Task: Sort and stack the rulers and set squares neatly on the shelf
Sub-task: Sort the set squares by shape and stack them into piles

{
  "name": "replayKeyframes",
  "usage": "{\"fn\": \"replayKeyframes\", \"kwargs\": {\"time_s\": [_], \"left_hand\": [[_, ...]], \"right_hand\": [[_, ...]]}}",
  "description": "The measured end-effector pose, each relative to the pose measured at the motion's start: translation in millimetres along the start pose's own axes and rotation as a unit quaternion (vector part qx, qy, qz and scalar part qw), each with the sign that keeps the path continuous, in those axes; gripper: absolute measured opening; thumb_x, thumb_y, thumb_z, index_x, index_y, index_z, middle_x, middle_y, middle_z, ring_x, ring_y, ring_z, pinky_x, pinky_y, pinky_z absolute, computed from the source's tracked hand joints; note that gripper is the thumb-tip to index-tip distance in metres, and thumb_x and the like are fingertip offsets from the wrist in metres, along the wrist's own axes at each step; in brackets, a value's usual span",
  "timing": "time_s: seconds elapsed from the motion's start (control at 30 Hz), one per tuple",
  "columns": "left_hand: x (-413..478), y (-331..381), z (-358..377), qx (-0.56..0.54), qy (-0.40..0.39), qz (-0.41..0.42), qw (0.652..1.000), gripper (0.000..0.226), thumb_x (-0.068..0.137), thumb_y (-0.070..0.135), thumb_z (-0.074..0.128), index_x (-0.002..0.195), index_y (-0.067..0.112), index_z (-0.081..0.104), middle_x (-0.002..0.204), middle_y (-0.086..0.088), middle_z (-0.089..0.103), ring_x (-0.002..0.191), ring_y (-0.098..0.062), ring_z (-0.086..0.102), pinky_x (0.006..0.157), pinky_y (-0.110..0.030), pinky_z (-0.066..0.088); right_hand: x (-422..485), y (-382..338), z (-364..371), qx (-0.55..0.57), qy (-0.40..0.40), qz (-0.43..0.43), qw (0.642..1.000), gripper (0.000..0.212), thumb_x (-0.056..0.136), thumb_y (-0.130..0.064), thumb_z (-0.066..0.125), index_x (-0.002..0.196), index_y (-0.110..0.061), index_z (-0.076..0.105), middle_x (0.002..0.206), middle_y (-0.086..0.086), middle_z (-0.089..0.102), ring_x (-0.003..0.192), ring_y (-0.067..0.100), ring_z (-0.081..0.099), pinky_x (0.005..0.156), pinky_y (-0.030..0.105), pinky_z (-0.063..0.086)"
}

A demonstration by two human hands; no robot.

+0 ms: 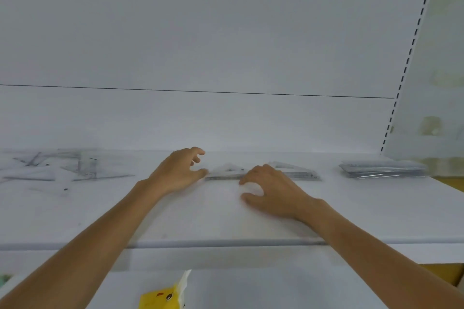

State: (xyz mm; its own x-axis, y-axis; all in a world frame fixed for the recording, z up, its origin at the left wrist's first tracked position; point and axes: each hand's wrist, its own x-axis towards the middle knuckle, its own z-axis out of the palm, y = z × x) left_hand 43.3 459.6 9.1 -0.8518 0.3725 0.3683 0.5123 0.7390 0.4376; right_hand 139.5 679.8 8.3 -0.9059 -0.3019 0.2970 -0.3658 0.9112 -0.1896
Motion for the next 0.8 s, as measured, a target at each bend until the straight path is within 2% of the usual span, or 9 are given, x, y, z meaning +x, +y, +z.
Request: {"fn": "replayKeyframes", "kwargs": {"time_s": [0.1, 0.2, 0.27, 0.4, 0.6, 0.8], "left_hand": [[-22, -29, -31, 0.001, 0.008, -0.005, 1.0, 0.03, 0.084, 0.03, 0.063, 0.112, 0.023, 0.058, 0.104, 0.008, 0.059, 0.089, -0.007, 0.056, 0.079, -0.023, 0.043], [-49, -73, -64, -0.011, 0.033, -0.031, 0.999, 0.018, 0.084, 0.023, 0.063, 0.102, 0.021, 0.065, 0.097, 0.007, 0.063, 0.081, -0.004, 0.059, 0.068, -0.011, 0.041], [-67, -106, -87, -0.007, 0.05, -0.042, 0.998, 0.014, 0.085, 0.018, 0.063, 0.099, 0.018, 0.067, 0.094, 0.007, 0.064, 0.078, -0.001, 0.058, 0.063, -0.004, 0.04], [-99, -178, -142, 0.01, 0.053, -0.068, 0.996, 0.013, 0.084, 0.014, 0.064, 0.096, 0.016, 0.068, 0.091, 0.007, 0.063, 0.075, 0.004, 0.056, 0.063, 0.0, 0.039], [-123, -282, -206, 0.024, 0.05, -0.079, 0.995, 0.015, 0.081, 0.024, 0.069, 0.094, 0.03, 0.064, 0.096, 0.014, 0.062, 0.085, 0.006, 0.055, 0.065, -0.003, 0.038], [-105, -326, -225, -0.001, -0.018, -0.052, 0.999, 0.023, 0.076, 0.038, 0.071, 0.095, 0.042, 0.059, 0.104, 0.015, 0.06, 0.093, 0.003, 0.054, 0.075, -0.011, 0.039]], "right_hand": [[30, -29, 7, 0.02, 0.039, -0.013, 0.999, 0.032, 0.091, -0.032, 0.053, 0.121, -0.021, 0.054, 0.121, -0.002, 0.056, 0.113, 0.015, 0.048, 0.098, 0.03, 0.037], [69, -72, 21, 0.048, 0.049, -0.023, 0.997, 0.032, 0.09, -0.029, 0.055, 0.12, -0.021, 0.054, 0.114, -0.003, 0.059, 0.108, 0.015, 0.052, 0.095, 0.032, 0.042], [99, -104, 31, 0.065, 0.055, -0.035, 0.996, 0.033, 0.089, -0.028, 0.056, 0.121, -0.02, 0.053, 0.113, -0.002, 0.059, 0.106, 0.016, 0.052, 0.094, 0.033, 0.043], [156, -177, 56, 0.126, 0.06, -0.035, 0.99, 0.035, 0.088, -0.025, 0.059, 0.121, -0.018, 0.052, 0.111, -0.001, 0.059, 0.102, 0.016, 0.055, 0.092, 0.034, 0.045], [229, -259, 97, 0.146, 0.052, -0.017, 0.988, 0.039, 0.087, -0.021, 0.059, 0.124, -0.015, 0.05, 0.113, 0.004, 0.058, 0.101, 0.019, 0.055, 0.093, 0.036, 0.046], [270, -290, 121, 0.126, 0.008, 0.08, 0.989, 0.049, 0.084, -0.029, 0.063, 0.128, -0.015, 0.046, 0.122, 0.006, 0.055, 0.109, 0.021, 0.054, 0.092, 0.033, 0.045]]}}
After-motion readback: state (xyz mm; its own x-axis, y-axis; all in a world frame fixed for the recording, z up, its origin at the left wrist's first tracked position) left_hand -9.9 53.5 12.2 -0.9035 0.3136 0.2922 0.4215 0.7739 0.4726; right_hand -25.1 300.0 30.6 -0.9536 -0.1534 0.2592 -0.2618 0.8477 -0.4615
